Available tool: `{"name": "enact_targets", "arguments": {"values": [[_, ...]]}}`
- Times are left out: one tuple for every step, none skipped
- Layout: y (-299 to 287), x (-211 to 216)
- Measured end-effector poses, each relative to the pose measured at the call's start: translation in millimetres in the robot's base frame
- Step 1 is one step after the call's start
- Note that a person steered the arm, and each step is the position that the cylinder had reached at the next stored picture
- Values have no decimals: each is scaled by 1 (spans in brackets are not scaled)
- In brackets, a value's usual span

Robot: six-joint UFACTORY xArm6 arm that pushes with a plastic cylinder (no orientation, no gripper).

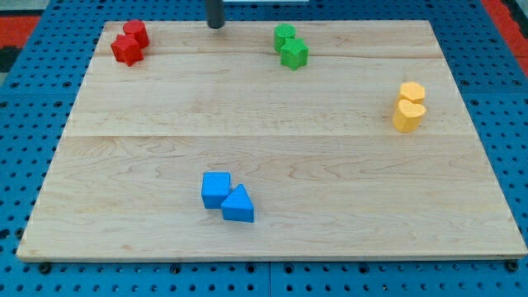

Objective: Push the red blocks at the left center of the board

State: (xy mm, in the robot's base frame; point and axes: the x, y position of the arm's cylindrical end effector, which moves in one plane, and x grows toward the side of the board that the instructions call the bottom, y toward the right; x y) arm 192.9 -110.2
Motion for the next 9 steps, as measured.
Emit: {"name": "enact_targets", "arguments": {"values": [[-63,0],[-113,0],[-115,0],[-115,0],[-115,4],[-115,14],[-115,21],[-115,40],[-115,66]]}}
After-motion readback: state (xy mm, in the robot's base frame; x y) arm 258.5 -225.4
